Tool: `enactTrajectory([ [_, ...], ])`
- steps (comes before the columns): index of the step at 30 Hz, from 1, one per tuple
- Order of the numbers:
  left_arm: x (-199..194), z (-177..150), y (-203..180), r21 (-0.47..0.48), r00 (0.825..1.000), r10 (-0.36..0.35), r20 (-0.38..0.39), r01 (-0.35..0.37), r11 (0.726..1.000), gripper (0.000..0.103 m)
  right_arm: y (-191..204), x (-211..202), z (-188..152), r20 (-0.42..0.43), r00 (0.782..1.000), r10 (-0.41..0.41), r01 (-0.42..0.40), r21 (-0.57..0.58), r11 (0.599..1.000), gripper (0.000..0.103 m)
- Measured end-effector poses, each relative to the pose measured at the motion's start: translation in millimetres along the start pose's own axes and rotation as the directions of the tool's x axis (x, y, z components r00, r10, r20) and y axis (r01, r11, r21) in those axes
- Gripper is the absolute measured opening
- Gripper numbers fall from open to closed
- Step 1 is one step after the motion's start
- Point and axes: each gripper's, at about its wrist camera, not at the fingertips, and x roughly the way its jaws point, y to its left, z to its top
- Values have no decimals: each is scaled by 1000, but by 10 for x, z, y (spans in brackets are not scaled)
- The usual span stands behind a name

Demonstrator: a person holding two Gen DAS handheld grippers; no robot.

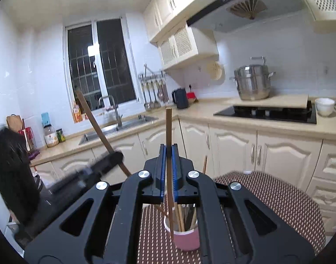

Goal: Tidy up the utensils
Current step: 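Lift both chopsticks upright and carry them above the pink cup, then lower both chopsticks into the pink cup and open both tools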

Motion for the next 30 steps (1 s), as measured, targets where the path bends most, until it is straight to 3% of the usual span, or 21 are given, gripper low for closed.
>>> enactTrajectory([
  [5, 124, -71, 26, 2, 1000, 12, -22, -12, 1000, 5, 54, 27, 104, 33, 999, -8, 8, -26, 1000, 6],
  [23, 448, -482, 106, 34, 982, 19, -189, -13, 999, 7, -110, 375, -283, -110, 994, -20, 22, 13, 1000, 6],
  [27, 429, -493, 130, 32, 980, 21, -196, -15, 999, 34, -118, 387, -317, -122, 992, -24, 27, 19, 999, 6],
  [30, 393, -519, 135, 45, 978, 29, -205, -20, 999, 35, -126, 387, -339, -130, 991, -26, 29, 23, 999, 6],
])
